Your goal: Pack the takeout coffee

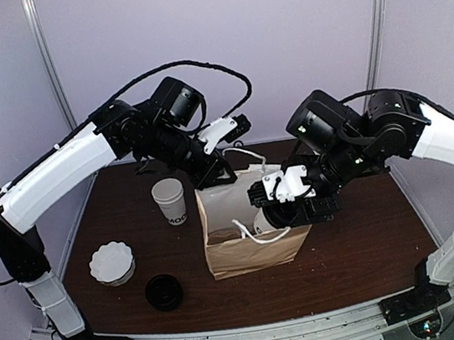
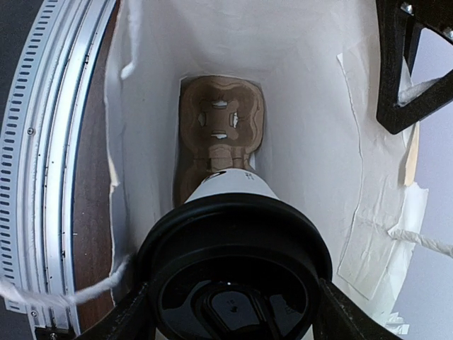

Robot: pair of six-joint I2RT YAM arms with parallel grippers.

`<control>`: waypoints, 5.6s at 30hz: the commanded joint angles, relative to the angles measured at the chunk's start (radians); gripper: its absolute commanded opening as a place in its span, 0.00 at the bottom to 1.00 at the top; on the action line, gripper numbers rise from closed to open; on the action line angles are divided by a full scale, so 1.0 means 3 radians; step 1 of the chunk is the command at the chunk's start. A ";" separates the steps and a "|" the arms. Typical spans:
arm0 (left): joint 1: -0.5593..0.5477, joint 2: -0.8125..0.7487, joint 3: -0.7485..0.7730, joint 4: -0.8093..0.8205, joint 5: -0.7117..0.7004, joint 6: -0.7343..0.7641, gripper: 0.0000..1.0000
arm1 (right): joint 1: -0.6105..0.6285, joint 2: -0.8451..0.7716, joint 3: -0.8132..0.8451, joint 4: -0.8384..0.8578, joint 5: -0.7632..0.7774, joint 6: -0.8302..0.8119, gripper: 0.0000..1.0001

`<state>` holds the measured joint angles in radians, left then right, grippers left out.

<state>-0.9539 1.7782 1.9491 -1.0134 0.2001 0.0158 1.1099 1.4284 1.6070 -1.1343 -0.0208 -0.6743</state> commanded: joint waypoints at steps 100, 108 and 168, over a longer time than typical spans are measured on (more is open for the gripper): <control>0.0450 0.0325 -0.0684 0.1051 0.1349 -0.0471 0.64 | 0.0509 -0.0717 -0.1723 0.1372 0.1137 -0.0778 0.56; 0.0452 0.0189 -0.0503 0.0721 0.0911 -0.0417 0.62 | 0.0511 -0.0667 -0.1675 0.1318 0.1068 -0.0661 0.57; -0.1309 -0.0154 0.0209 -0.0757 -0.0565 -0.0981 0.59 | 0.0534 -0.0911 -0.1847 0.1205 0.0860 -0.0677 0.57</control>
<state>-1.3437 1.7504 2.0121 -1.2747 0.0006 -0.3439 1.2541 1.1702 1.0710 -0.7845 0.2325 -0.8543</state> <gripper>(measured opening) 0.582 0.727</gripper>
